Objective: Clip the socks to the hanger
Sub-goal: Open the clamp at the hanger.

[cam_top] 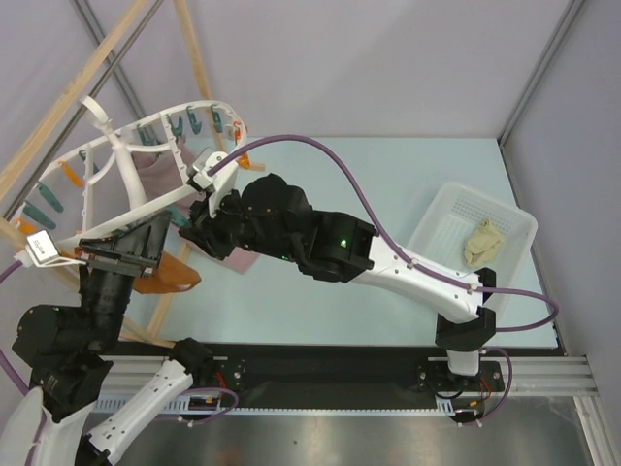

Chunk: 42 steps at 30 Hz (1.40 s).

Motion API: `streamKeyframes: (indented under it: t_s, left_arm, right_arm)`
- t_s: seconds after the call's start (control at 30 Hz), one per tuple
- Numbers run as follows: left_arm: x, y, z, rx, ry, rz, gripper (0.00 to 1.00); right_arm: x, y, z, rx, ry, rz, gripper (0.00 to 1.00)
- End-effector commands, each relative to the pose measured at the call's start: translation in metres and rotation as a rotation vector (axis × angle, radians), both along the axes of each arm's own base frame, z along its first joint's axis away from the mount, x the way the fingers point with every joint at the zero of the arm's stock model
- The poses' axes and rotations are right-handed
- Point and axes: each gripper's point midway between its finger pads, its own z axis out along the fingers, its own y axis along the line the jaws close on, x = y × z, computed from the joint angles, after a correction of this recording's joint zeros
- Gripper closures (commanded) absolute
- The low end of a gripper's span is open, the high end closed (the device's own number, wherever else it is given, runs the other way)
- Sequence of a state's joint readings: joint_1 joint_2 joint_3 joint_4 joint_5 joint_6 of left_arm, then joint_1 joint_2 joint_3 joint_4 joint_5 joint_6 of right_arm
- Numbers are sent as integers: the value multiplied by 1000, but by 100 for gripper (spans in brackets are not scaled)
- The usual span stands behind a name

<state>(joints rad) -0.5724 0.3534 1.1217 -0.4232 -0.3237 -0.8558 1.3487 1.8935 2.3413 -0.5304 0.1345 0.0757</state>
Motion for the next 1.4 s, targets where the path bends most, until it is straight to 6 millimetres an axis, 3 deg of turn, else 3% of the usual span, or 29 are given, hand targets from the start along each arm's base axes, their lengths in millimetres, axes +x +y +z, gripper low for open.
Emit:
streamKeyframes:
  t_s: [0.0, 0.07, 0.57, 0.93, 1.0, 1.07, 1.13, 1.17, 1.23, 1.27, 1.37]
  left_arm:
    - [9, -7, 7, 7, -3, -6, 43]
    - [9, -13, 7, 26, -10, -26, 47]
    - [23, -19, -2, 103, 16, -8, 43]
    - [25, -13, -3, 85, 14, 25, 52]
    - [25, -10, -3, 79, 10, 39, 59]
    - [26, -12, -3, 83, 7, 34, 78]
    - [28, -13, -4, 90, 20, 33, 88]
    - [29, -13, -5, 92, 27, 35, 100]
    - [31, -13, -5, 96, 33, 40, 100]
    - [31, -14, -5, 100, 34, 38, 100]
    - [31, -13, -6, 106, 38, 42, 100]
  right_arm:
    - [-12, -10, 31, 67, -9, 37, 100]
    - [-11, -10, 33, 73, -6, 40, 100]
    - [-13, -8, 31, 70, 0, 54, 100]
    - [-14, -7, 28, 66, 0, 58, 100]
    - [-15, -6, 28, 64, 1, 61, 100]
    - [-15, -6, 28, 65, -3, 63, 100]
    - [-16, -6, 29, 66, -4, 63, 100]
    - [-15, -6, 29, 67, -5, 62, 92]
    - [-14, -6, 28, 62, -5, 56, 76]
    - [-13, -7, 27, 59, -4, 48, 58]
    - [-9, -11, 23, 47, 2, 23, 36]
